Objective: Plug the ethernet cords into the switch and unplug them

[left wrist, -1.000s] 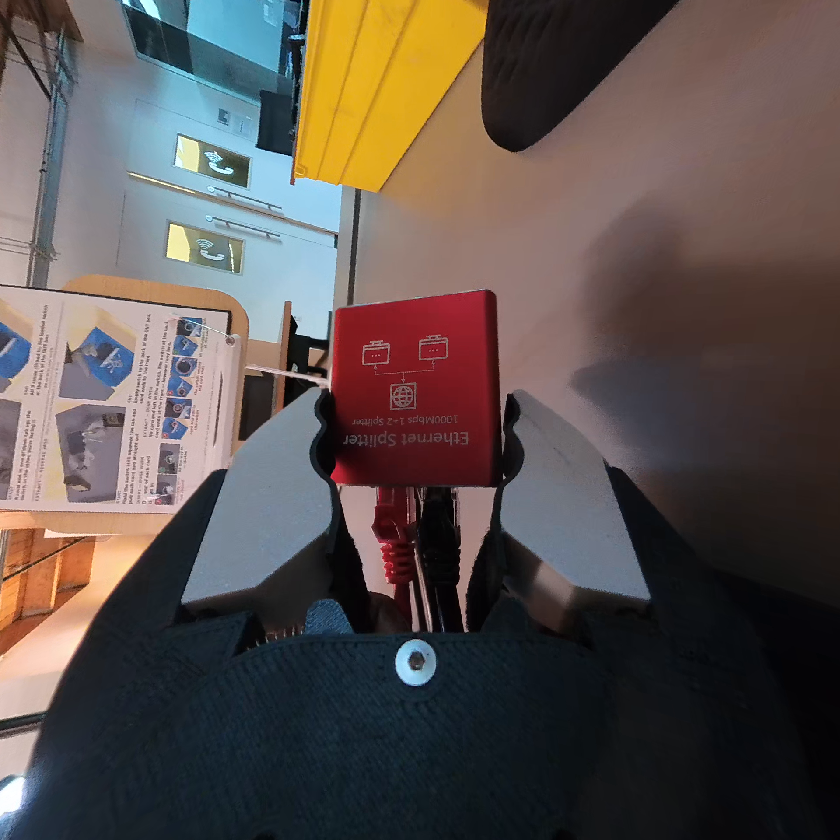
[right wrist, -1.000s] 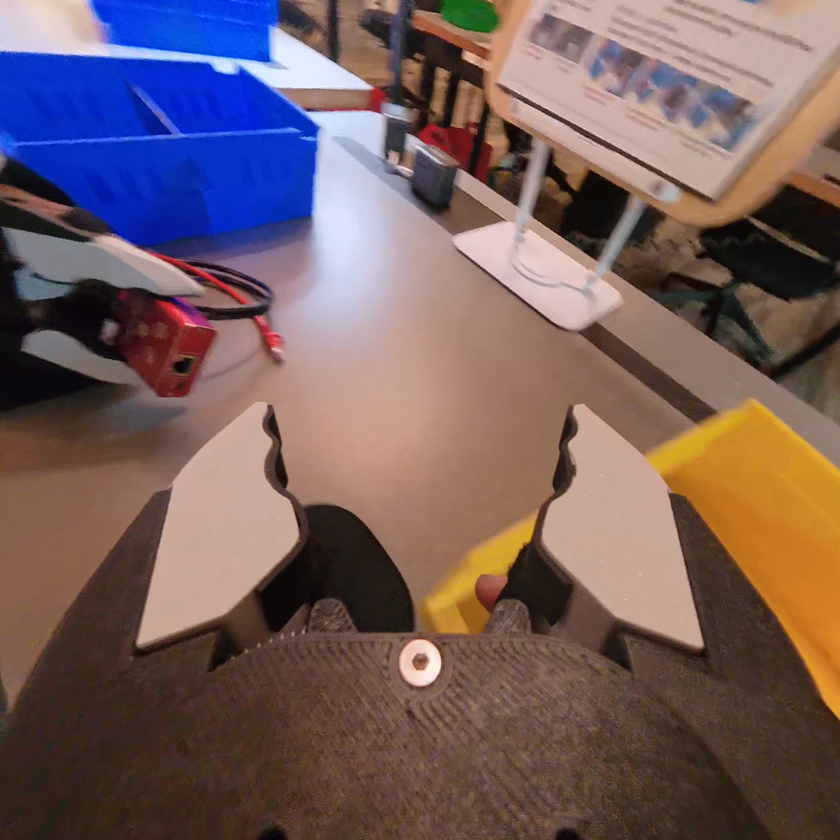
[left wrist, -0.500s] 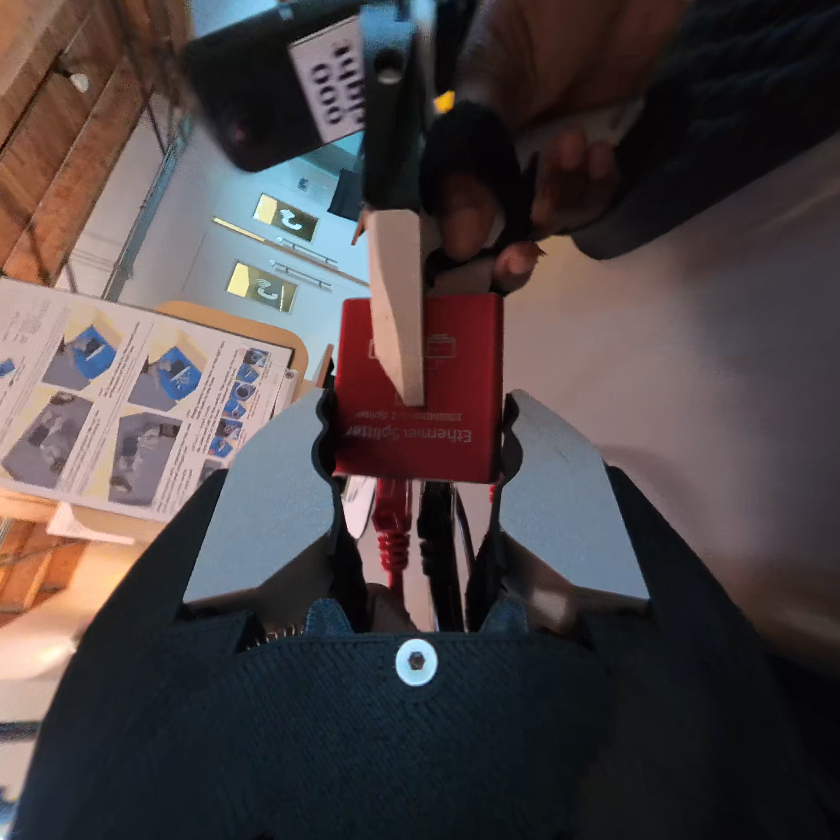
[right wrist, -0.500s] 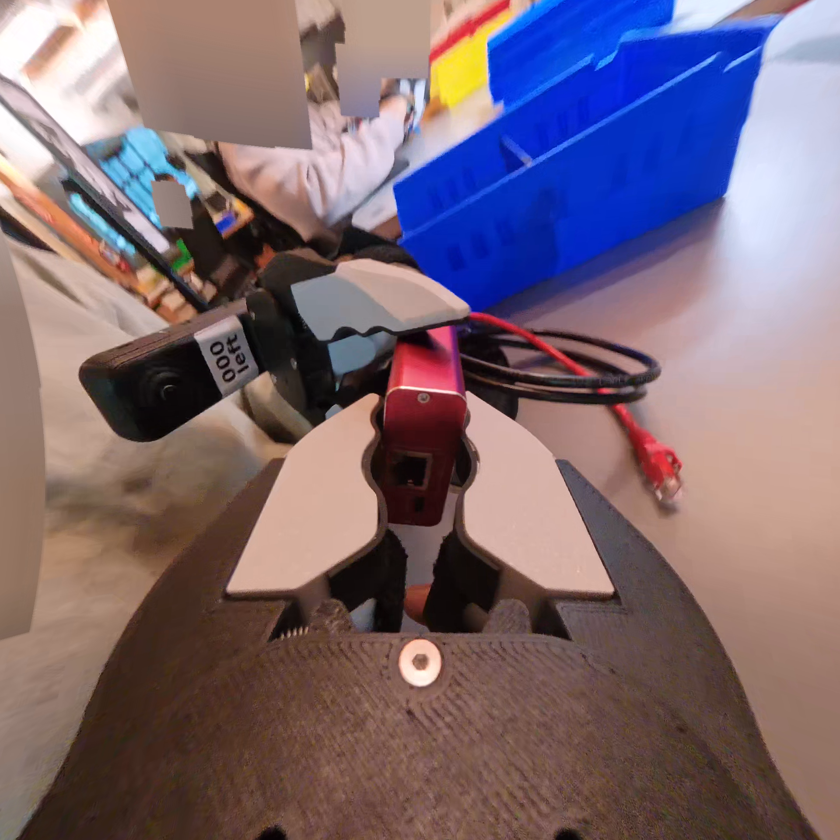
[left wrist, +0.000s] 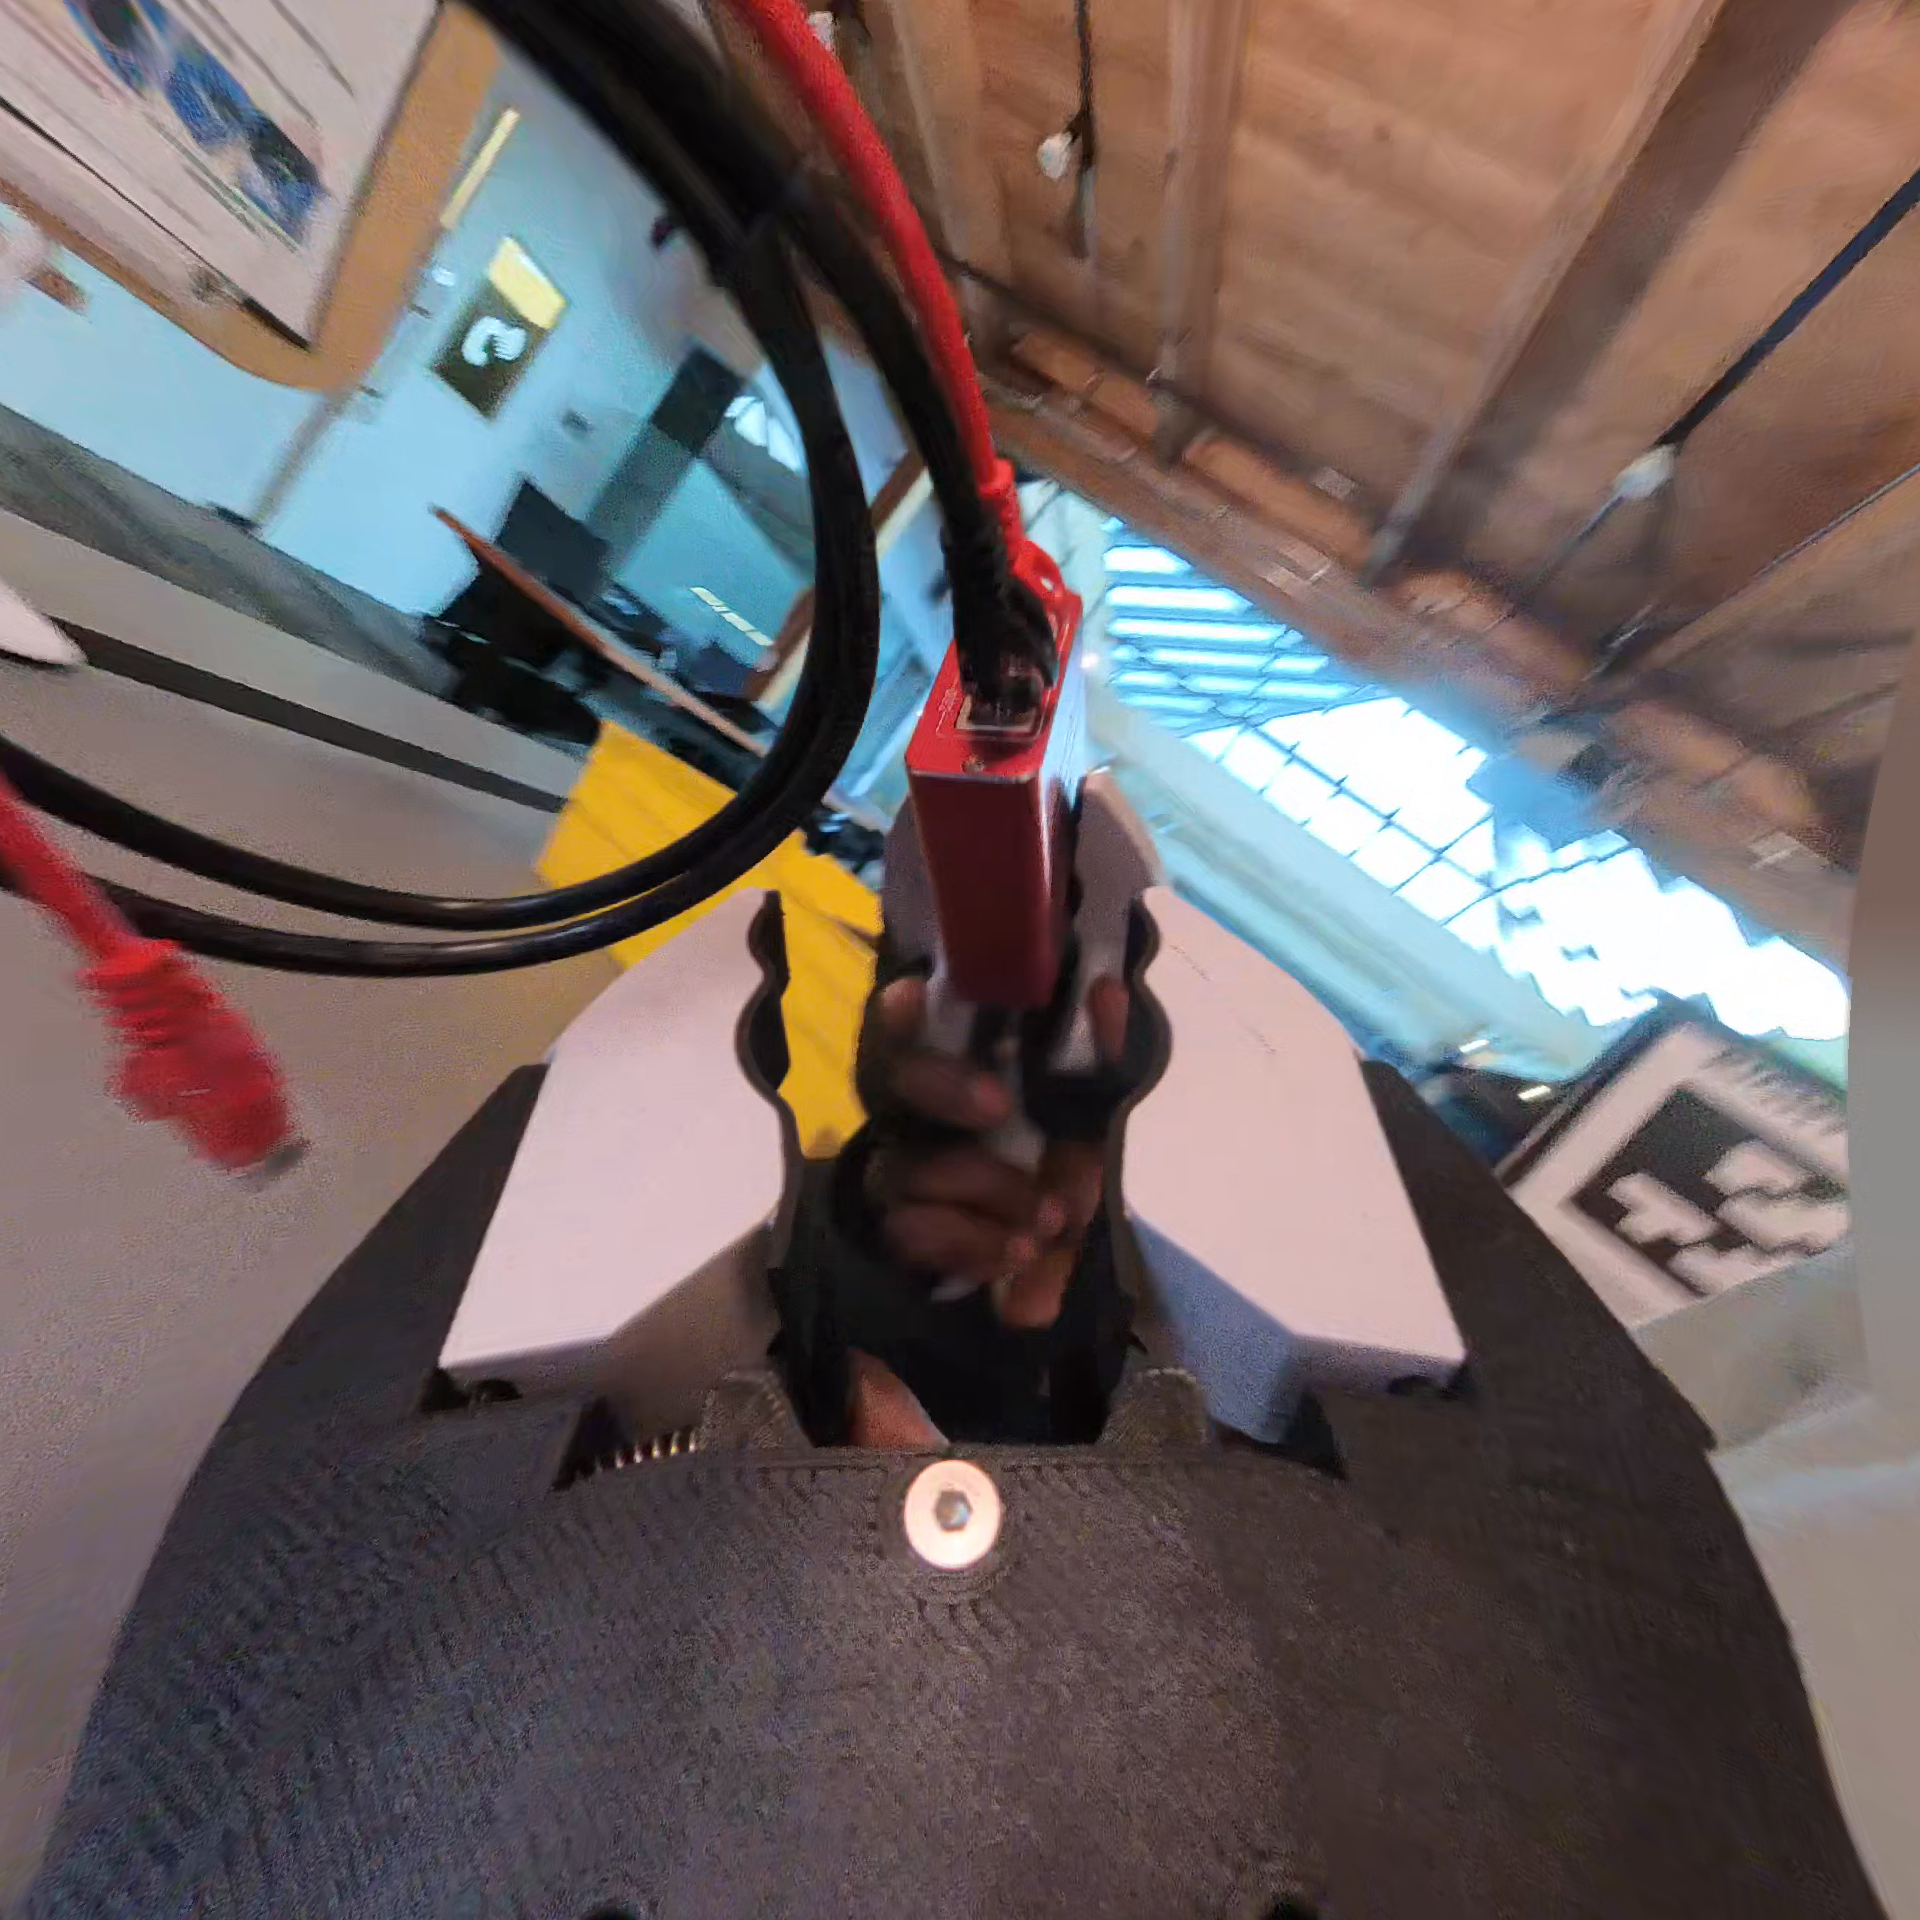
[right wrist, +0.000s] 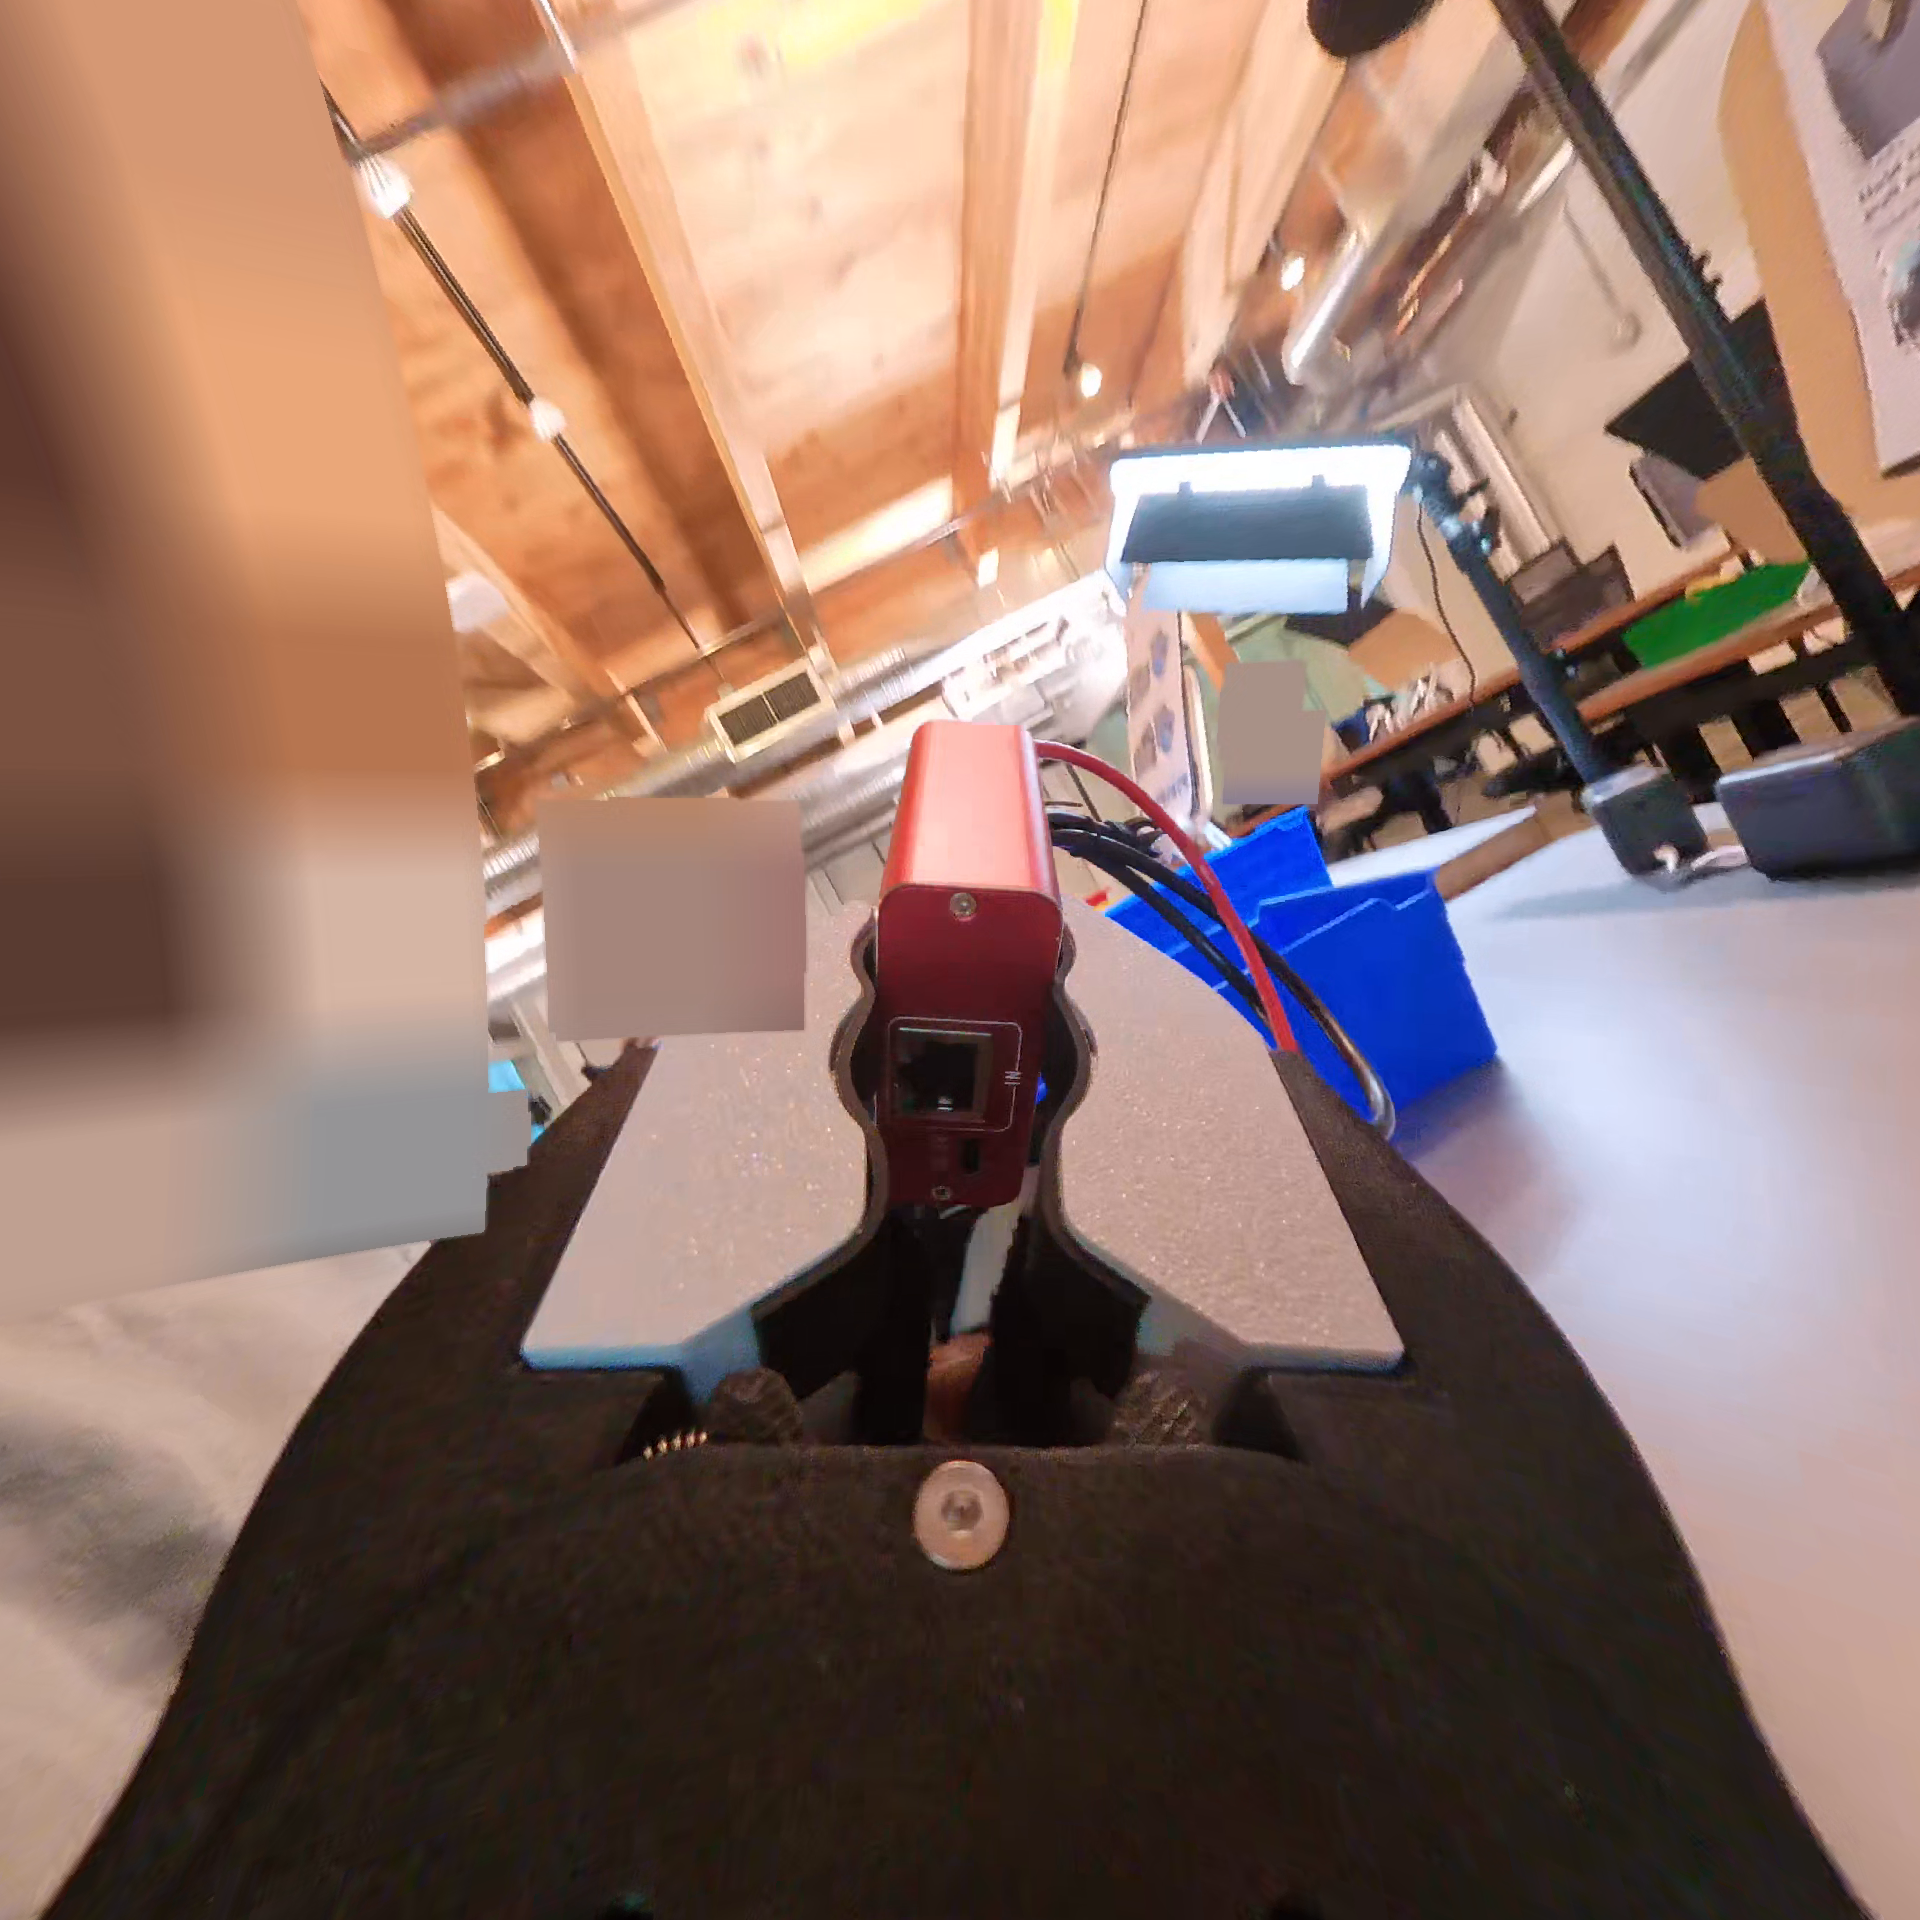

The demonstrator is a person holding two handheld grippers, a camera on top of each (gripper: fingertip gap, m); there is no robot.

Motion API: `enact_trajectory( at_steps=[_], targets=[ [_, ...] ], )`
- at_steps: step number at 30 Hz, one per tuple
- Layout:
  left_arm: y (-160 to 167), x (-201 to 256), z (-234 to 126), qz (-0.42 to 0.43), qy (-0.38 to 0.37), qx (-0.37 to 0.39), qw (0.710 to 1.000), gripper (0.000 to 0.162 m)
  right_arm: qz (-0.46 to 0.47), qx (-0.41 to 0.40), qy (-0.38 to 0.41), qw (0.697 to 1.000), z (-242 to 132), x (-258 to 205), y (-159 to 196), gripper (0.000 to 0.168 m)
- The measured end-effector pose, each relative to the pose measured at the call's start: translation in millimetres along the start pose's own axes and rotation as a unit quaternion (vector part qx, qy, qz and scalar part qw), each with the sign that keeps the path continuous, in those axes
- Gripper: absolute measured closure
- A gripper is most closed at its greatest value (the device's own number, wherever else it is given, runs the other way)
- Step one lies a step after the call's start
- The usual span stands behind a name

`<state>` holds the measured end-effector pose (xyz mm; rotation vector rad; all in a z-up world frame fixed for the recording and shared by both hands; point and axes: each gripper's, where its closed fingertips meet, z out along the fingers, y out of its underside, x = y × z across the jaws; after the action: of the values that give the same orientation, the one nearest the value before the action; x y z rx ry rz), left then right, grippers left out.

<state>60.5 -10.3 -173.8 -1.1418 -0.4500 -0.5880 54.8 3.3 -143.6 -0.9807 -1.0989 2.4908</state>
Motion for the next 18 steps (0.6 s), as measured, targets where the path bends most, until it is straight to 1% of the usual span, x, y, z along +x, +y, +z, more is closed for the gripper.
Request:
enact_trajectory(
  at_steps=[2, 3, 4, 5, 6, 8, 11, 14, 15, 17, 18],
  targets=[
    [-1, 4, 6, -0.045, 0.025, 0.008, 0.999, 0.111, 0.000, 0.026, -0.001, 1.000, 0, -4, 4, 0.141],
    [1, 5, 10, -0.049, 0.032, 0.002, 0.998, 0.114, -0.001, 0.039, -0.002, 0.999, 0, -6, 6, 0.141],
    [2, 7, 12, -0.043, 0.038, -0.007, 0.998, 0.121, -0.005, 0.048, -0.003, 0.999, 1, -9, 8, 0.142],
    [1, 12, 12, -0.029, 0.055, -0.005, 0.998, 0.132, -0.008, 0.057, -0.002, 0.998, 1, -10, 10, 0.141],
    [1, 13, 12, -0.013, 0.056, -0.012, 0.998, 0.133, -0.008, 0.068, 0.001, 0.998, 0, -11, 9, 0.137],
    [2, 17, 9, 0.014, 0.075, -0.036, 0.996, 0.135, -0.011, 0.062, -0.011, 0.998, 0, -15, 11, 0.141],
    [4, 22, -1, 0.078, 0.099, -0.112, 0.986, 0.135, -0.070, 0.007, -0.018, 0.997, -5, -21, 18, 0.138],
    [1, 13, -19, 0.150, 0.087, -0.205, 0.963, 0.136, -0.155, -0.033, -0.015, 0.987, -19, -26, 15, 0.122],
    [5, 10, -26, 0.163, 0.087, -0.251, 0.950, 0.136, -0.159, -0.058, -0.021, 0.985, -22, -27, 17, 0.120],
    [12, 6, -40, 0.189, 0.097, -0.326, 0.921, 0.136, -0.134, -0.116, -0.035, 0.984, -28, -28, 22, 0.118],
    [17, 5, -46, 0.200, 0.105, -0.358, 0.906, 0.136, -0.117, -0.138, -0.046, 0.982, -29, -30, 23, 0.120]
  ],
)
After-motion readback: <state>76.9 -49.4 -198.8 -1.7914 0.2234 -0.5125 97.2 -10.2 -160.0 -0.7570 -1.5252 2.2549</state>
